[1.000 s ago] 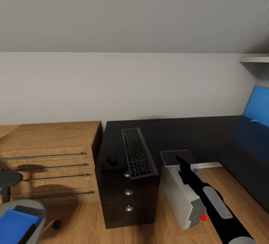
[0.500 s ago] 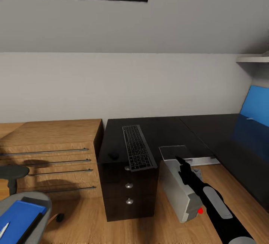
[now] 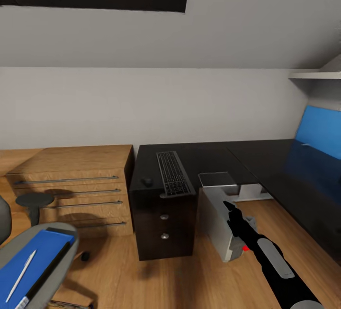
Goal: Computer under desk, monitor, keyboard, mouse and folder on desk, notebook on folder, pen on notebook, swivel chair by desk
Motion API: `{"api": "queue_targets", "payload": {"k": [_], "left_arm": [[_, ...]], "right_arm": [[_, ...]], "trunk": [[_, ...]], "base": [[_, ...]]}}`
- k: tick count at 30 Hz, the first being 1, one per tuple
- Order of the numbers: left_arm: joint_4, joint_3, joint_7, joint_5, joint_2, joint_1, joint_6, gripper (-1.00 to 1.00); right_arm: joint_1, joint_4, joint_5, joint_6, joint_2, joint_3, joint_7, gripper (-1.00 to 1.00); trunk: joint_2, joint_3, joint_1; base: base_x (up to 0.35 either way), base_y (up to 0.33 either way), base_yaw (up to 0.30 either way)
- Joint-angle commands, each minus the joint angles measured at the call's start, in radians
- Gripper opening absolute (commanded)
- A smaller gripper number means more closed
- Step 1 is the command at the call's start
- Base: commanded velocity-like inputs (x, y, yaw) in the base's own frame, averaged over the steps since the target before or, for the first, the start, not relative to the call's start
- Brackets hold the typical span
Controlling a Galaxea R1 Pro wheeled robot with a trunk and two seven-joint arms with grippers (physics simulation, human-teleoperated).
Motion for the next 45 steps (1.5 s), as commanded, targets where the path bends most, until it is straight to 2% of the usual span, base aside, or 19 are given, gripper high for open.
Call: {"api": "queue_targets", "payload": {"k": [1,9,12,17,20,21,22,23,25,26,27,30,34,35,38,39,40,41,45], "left_arm": [[-0.001,-0.003,0.004,0.011,0.000,0.000,-0.006,1.00],[-0.001,-0.003,0.005,0.011,0.000,0.000,-0.004,1.00],[-0.001,-0.003,0.007,0.011,0.000,0.000,-0.005,1.00],[-0.002,-0.003,0.007,0.011,0.000,0.000,-0.006,1.00],[-0.002,-0.002,0.007,0.011,0.000,0.000,-0.005,1.00],[-0.002,-0.002,0.008,0.011,0.000,0.000,-0.004,1.00],[-0.002,-0.002,0.008,0.011,0.000,0.000,-0.004,1.00],[-0.002,-0.002,0.008,0.011,0.000,0.000,-0.004,1.00],[-0.002,-0.001,0.008,0.011,0.000,0.000,-0.002,1.00],[-0.002,-0.001,0.008,0.011,0.000,0.000,-0.001,1.00],[-0.002,-0.001,0.008,0.012,0.000,0.000,0.001,1.00],[0.002,-0.001,0.008,0.013,-0.001,0.000,0.008,1.00],[0.003,-0.001,0.007,0.014,-0.001,0.000,0.011,1.00],[0.003,-0.001,0.006,0.014,-0.001,0.000,0.011,1.00],[0.004,-0.001,0.005,0.015,-0.001,0.000,0.012,1.00],[0.005,-0.001,0.005,0.016,-0.001,0.000,0.026,1.00],[0.006,-0.001,0.005,0.016,-0.001,-0.001,0.034,1.00],[0.006,-0.001,0.005,0.017,-0.001,-0.001,0.054,1.00],[0.008,-0.001,0.005,0.018,-0.001,-0.010,0.107,1.00]], "right_arm": [[0.000,0.001,-0.006,0.000,0.000,0.002,0.000,1.00],[0.000,0.011,-0.005,-0.001,0.002,0.004,-0.014,1.00],[-0.001,0.019,-0.005,-0.001,0.003,0.004,-0.046,1.00],[-0.002,0.022,0.001,-0.001,0.002,0.006,-0.153,1.00],[-0.004,0.022,0.045,-0.001,0.003,0.009,-0.231,1.00],[-0.005,0.022,0.088,0.000,0.003,0.010,-0.262,1.00],[-0.005,0.022,0.088,0.000,0.003,0.010,-0.262,1.00],[-0.005,0.022,0.142,0.000,0.005,0.011,-0.286,1.00],[-0.006,0.021,0.202,0.000,0.007,0.012,-0.303,1.00],[-0.006,0.022,0.265,-0.001,0.011,0.013,-0.313,1.00],[-0.006,0.023,0.295,-0.001,0.014,0.014,-0.317,1.00],[-0.006,0.051,0.442,-0.008,0.038,0.013,-0.326,1.00],[-0.005,0.131,0.562,-0.033,0.055,0.012,-0.326,1.00],[-0.005,0.183,0.624,-0.055,0.059,0.012,-0.324,1.00],[-0.005,0.264,0.717,-0.101,0.065,0.014,-0.322,1.00],[-0.005,0.395,0.882,-0.192,0.073,0.019,-0.320,1.00],[-0.004,0.420,0.916,-0.212,0.076,0.019,-0.320,1.00],[-0.004,0.467,0.981,-0.260,0.082,0.020,-0.319,1.00],[-0.002,0.554,1.100,-0.387,0.097,0.023,-0.317,1.00]], "trunk": [[0.000,-0.001,-0.001],[0.000,-0.001,-0.001],[0.000,-0.001,-0.001],[0.000,-0.001,-0.001],[0.021,0.009,-0.012],[0.028,0.012,-0.016],[0.035,0.015,-0.020],[0.042,0.018,-0.024],[0.056,0.024,-0.031],[0.063,0.027,-0.035],[0.070,0.031,-0.039],[0.091,0.040,-0.050],[0.119,0.053,-0.066],[0.126,0.056,-0.070],[0.147,0.065,-0.081],[0.154,0.068,-0.085],[0.161,0.071,-0.089],[0.168,0.074,-0.093],[0.196,0.087,-0.108]], "base": [[-0.333,0.000,0.000],[-0.329,0.000,0.000],[-0.181,0.000,0.000],[-0.061,0.000,0.000],[-0.019,0.000,0.000],[-0.010,0.000,0.000],[-0.010,0.000,0.000],[-0.006,0.000,0.000],[-0.005,0.000,0.000],[-0.003,0.000,0.000],[-0.002,0.000,0.000],[-0.001,0.000,0.000],[0.000,0.000,0.000],[0.000,0.000,0.000],[0.000,0.000,0.000],[0.000,0.000,0.000],[0.000,0.000,0.000],[0.000,0.000,0.000],[0.000,0.000,0.000]]}}
